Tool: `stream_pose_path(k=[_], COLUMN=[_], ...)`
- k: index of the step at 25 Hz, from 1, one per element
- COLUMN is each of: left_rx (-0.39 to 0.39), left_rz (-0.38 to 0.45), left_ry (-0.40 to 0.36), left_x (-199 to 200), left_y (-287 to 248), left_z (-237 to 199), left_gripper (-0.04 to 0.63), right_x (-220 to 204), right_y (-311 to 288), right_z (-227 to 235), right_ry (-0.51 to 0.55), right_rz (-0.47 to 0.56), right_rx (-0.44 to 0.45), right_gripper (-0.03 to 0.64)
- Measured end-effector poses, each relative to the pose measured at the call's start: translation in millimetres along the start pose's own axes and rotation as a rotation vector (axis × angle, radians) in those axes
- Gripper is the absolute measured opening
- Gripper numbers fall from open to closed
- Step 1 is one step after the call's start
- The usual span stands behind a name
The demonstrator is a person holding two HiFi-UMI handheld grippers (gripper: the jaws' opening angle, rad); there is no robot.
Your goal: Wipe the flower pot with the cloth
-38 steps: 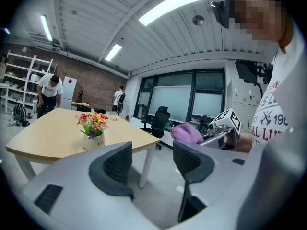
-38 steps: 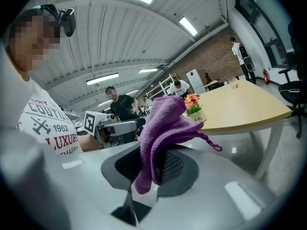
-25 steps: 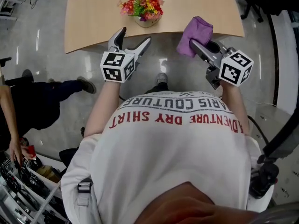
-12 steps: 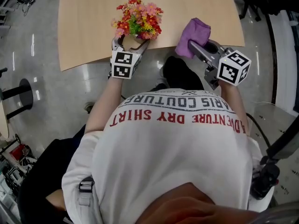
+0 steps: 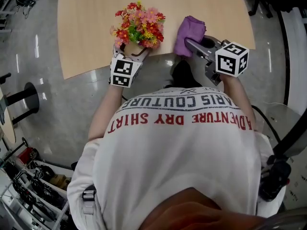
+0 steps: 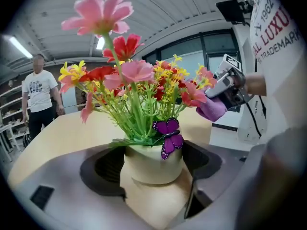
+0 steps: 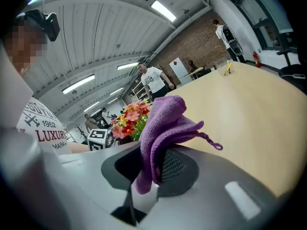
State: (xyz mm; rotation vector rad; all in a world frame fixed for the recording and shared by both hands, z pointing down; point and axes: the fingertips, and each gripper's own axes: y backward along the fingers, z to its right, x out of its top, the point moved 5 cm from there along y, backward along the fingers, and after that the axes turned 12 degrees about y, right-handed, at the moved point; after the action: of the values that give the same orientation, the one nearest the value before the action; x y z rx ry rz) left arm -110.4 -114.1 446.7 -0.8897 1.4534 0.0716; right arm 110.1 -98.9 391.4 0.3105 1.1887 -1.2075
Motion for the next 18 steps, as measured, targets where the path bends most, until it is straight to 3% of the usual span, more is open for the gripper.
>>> stream_pose_path(k=[5,18], left_rx=[-0.070,-0.146], left_rz=[-0.019,-0.068], left_ry=[-0.039,-0.082], left_x=[-3,0], left_y=[4,4], left_z=[-2,-13], left_gripper=[0.387,0.387], right_x=[-7,-4], right_y=[-19,-70], right_z=[12,27], right_ry=[-0.002,-0.048], right_rz=[-0.076,-0.202], right_rx=[0.053,0.150], right_gripper=[0.054,0.054])
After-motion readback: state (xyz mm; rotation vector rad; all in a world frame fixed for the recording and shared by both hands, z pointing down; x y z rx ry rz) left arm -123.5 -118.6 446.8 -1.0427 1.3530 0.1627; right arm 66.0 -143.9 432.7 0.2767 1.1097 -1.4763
